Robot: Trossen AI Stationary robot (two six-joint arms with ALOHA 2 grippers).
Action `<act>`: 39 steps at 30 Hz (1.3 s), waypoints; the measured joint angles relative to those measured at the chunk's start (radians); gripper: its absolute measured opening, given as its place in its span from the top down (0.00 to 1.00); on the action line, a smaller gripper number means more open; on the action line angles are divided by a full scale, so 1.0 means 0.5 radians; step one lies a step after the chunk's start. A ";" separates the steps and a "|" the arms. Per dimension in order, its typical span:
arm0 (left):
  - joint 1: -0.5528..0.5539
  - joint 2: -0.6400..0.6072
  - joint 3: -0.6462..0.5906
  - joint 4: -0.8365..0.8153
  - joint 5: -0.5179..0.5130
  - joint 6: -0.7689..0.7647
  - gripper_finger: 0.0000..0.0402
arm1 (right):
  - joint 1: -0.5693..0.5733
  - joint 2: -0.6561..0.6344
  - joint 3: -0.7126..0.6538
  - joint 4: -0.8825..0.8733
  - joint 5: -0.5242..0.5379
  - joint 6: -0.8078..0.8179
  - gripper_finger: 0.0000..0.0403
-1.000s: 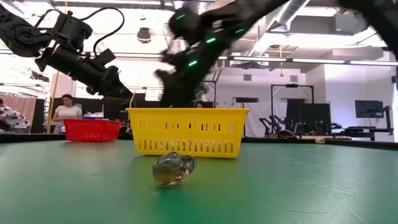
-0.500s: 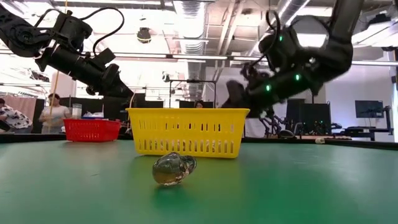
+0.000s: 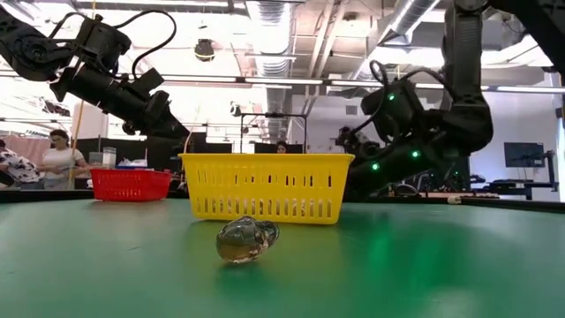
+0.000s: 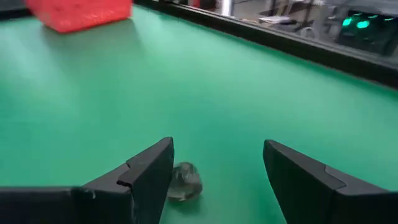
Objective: Sort Halloween decoration
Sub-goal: Put the black skull toy into the blue bin
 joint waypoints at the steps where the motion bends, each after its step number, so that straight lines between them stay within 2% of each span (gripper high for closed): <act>1: 0.000 0.000 0.000 0.001 0.000 0.002 0.49 | -0.001 0.018 0.005 0.004 -0.039 0.016 0.30; 6: 0.000 0.000 0.000 0.001 -0.005 0.013 0.49 | -0.015 0.070 0.050 -0.092 -0.177 0.007 0.30; 10: 0.001 0.000 0.000 0.002 -0.005 0.015 0.49 | -0.018 0.038 0.083 -0.243 -0.171 0.014 0.30; 20: 0.001 0.000 0.000 -0.001 -0.004 0.015 0.49 | -0.026 0.034 0.086 -0.272 -0.185 0.042 0.33; 24: 0.001 0.000 0.000 -0.001 -0.003 0.014 0.49 | -0.024 0.035 0.086 -0.291 -0.187 0.078 0.46; 30: 0.001 0.000 0.000 -0.002 0.000 0.014 0.49 | -0.009 0.010 0.086 -0.340 -0.167 0.097 0.82; 35: 0.000 0.000 0.000 -0.002 0.001 0.014 0.49 | 0.036 -0.195 0.074 -0.506 -0.260 0.047 0.83; 39: 0.000 -0.001 0.000 -0.001 0.000 0.014 0.49 | 0.066 -0.535 0.079 -0.702 -0.264 0.033 0.83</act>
